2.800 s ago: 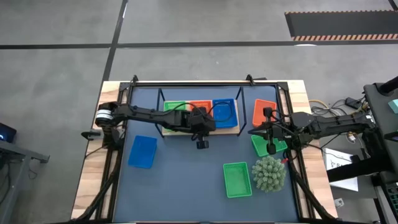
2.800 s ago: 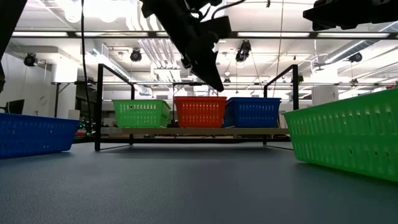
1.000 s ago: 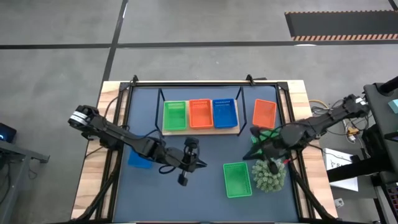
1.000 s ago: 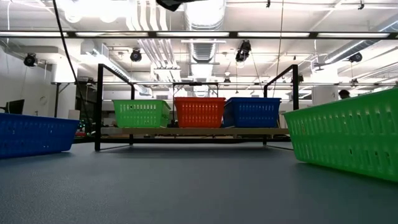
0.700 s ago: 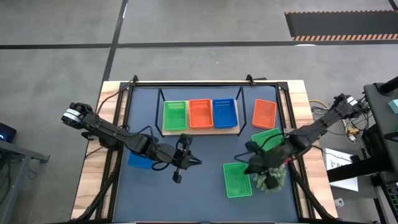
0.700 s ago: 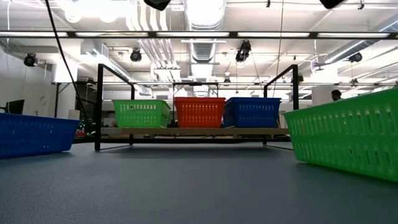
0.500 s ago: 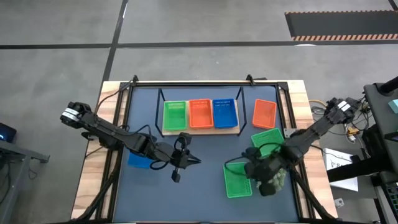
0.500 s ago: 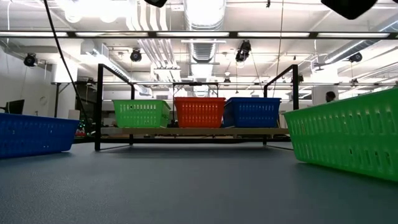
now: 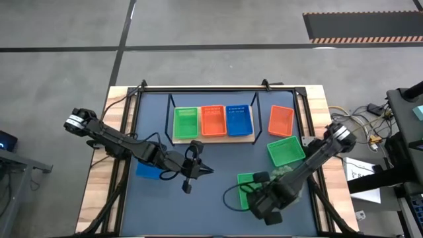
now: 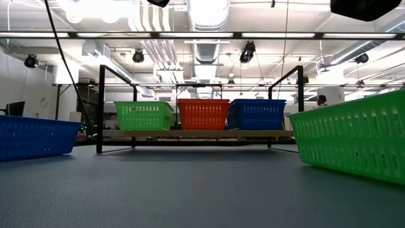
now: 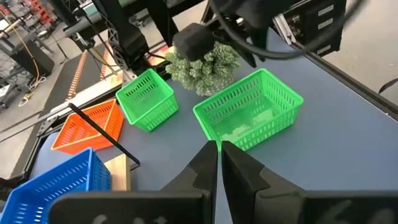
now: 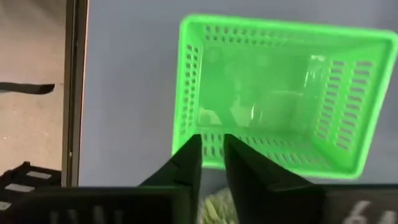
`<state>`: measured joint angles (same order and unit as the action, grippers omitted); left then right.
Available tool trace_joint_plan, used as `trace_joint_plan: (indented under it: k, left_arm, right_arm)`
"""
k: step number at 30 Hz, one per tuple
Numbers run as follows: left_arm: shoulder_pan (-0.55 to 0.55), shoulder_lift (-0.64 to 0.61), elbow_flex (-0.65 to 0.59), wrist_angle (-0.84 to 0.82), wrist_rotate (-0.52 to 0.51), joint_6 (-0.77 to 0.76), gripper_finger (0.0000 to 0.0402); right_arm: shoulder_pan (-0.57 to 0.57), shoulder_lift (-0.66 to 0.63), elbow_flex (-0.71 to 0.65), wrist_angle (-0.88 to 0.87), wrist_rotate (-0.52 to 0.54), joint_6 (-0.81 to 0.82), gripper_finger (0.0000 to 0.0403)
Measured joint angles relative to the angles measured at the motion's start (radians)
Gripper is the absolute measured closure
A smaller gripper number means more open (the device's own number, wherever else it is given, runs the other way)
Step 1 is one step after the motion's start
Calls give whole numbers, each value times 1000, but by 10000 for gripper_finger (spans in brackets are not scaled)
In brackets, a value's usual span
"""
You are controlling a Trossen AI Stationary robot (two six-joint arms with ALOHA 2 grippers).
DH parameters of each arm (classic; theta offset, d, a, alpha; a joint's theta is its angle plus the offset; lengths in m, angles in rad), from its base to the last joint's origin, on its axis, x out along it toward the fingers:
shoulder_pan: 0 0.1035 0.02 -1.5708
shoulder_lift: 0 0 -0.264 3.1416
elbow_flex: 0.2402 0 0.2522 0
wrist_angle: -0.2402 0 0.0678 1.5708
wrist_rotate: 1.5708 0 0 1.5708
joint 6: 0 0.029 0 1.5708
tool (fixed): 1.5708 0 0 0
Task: Stack baskets on shelf by color
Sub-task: Stack the bottom green basket on the green basket on the shelf
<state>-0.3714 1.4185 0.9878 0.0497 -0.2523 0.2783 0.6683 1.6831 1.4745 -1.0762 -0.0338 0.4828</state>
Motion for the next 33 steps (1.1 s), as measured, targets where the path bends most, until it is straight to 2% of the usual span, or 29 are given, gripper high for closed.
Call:
trace_joint_plan:
  k: [8, 15, 20, 23, 26, 27, 33]
  left_arm:
    - [0, -9, -3, -15, 0, 22, 395]
    - [-4, -118, -65, -15, -50, 52, 395]
    - [-5, -246, -102, -8, -71, 50, 395]
    - [-6, -315, -131, -8, -71, 44, 395]
    - [-15, -377, -165, -13, -71, 46, 395]
    - [-17, -399, -179, -15, -71, 49, 395]
    - [-18, -527, -284, 15, -71, 51, 395]
  right_arm:
    - [11, 135, 112, 1, -6, -4, 243]
    - [11, 212, 109, 14, -7, 60, 224]
    - [11, 256, 108, 45, 26, 53, 257]
    - [10, 289, 108, 45, 26, 49, 306]
    - [10, 301, 108, 49, 26, 49, 373]
    - [10, 298, 108, 54, 26, 52, 382]
    - [-14, 260, 166, 69, 59, 79, 394]
